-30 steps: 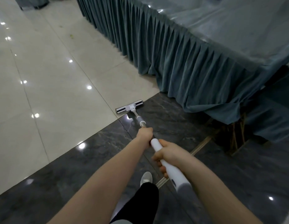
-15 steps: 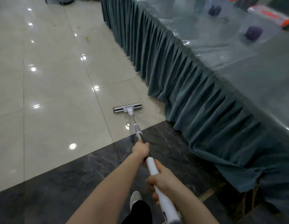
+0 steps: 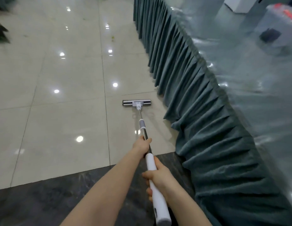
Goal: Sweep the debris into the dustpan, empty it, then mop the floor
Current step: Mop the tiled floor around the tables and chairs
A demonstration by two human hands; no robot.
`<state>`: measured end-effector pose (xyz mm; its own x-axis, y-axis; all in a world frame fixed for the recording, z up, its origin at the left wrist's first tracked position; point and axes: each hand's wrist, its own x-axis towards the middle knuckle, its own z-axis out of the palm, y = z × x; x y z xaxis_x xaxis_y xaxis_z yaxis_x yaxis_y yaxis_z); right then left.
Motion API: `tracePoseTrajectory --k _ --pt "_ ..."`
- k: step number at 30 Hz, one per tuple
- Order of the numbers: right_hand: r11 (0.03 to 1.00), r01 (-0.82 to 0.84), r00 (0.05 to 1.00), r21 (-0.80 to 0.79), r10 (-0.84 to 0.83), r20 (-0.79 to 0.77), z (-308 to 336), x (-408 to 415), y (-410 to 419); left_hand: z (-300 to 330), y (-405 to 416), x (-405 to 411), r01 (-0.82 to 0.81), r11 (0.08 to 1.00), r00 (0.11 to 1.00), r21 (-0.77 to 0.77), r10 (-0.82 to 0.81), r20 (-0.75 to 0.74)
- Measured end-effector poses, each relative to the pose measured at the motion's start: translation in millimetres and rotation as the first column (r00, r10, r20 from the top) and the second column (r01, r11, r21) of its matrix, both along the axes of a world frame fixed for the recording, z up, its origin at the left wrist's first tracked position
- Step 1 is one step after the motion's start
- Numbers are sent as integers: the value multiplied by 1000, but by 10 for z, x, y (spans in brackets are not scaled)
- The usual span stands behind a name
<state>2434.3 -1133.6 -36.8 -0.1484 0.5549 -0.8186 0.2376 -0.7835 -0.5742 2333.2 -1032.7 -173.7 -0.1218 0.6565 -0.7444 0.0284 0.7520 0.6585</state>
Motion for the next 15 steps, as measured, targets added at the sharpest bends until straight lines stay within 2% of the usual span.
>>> tracePoseTrajectory --k 4,8,11,15 --pt "997 -74 997 9 75 -8 -164 220 1225 288 873 151 -195 981 974 -2 194 116" --pt "991 -137 990 1 137 34 -344 437 2261 427 1585 367 -140 989 980 -40 144 134" --pt "989 -148 989 7 148 25 -474 625 2595 441 1895 577 -131 991 989 -28 132 67" --pt "982 -187 982 -5 187 10 -587 887 2471 368 1840 850 -56 998 998 -19 55 -13"
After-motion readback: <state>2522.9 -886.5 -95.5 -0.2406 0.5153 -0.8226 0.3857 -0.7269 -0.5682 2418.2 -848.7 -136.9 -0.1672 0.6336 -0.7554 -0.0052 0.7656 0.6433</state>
